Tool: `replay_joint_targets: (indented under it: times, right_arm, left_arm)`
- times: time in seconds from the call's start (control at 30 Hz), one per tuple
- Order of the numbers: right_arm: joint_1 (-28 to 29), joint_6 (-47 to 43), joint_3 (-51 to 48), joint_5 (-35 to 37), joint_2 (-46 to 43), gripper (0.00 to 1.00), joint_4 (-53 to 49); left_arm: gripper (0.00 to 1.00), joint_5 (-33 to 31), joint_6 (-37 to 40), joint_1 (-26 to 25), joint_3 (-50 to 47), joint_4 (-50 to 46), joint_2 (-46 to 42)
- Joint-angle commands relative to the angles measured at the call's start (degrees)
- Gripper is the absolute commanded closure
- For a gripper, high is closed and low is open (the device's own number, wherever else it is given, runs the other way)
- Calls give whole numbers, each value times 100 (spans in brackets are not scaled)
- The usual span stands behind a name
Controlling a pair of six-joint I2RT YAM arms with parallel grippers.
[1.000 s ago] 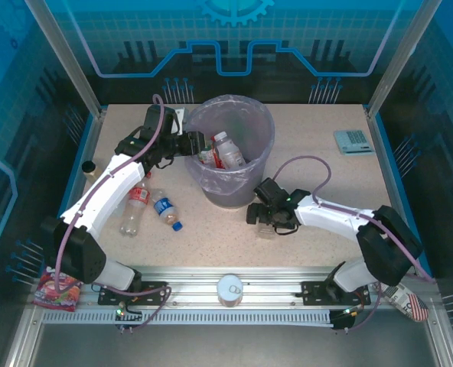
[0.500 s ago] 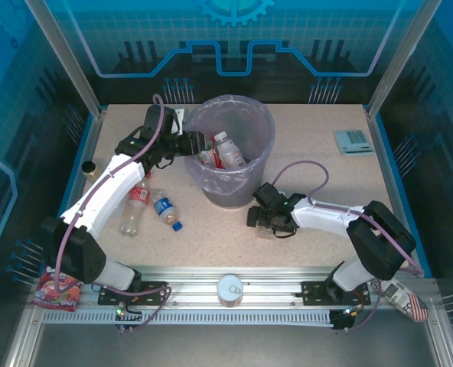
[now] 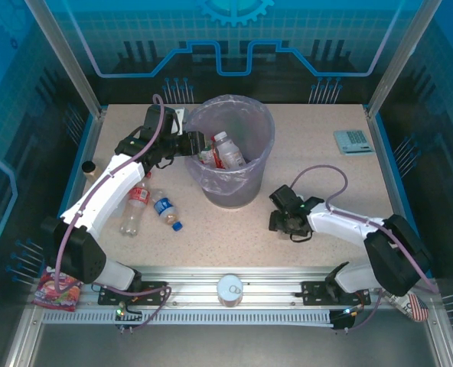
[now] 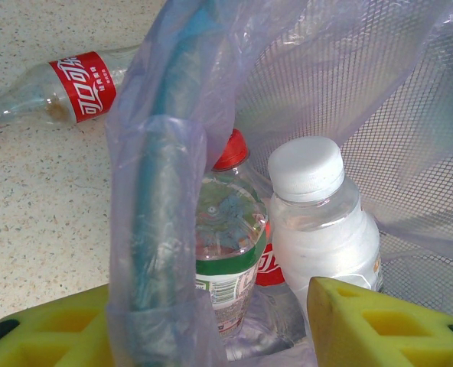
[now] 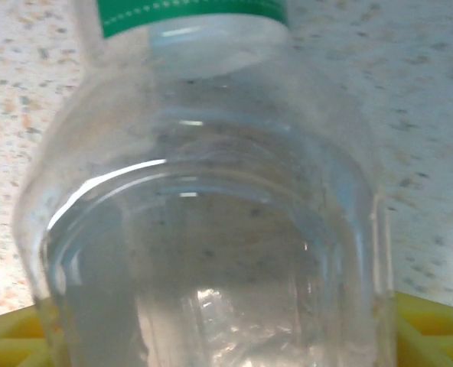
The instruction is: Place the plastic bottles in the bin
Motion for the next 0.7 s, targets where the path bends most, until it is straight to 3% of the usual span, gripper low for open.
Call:
replay_joint_targets:
  times: [0.0,0.17,0.27,0.33,0.67]
  right_arm:
    - [-155,-187,-88,202,-365,30,-476]
    - [-328,-369,-113,85,-912,32,-664]
    - [-711,-466,-258,-874,-1412,32,-282]
    - [-877,-391,-378,-1086,-1741,34,-23]
    - [-1134,-1029,54,-561,-1858,38,-1024]
  left_arm:
    - [45,-157,225,-29,-122,-464,114]
    - [45,-140,217,-29,-120,-465,115]
    - [45,-133,216,-26,-119,-465,114]
    - [45,-123,189,-26,-125,-461,109]
    - [45,-141,168,-37,-124,-447,39]
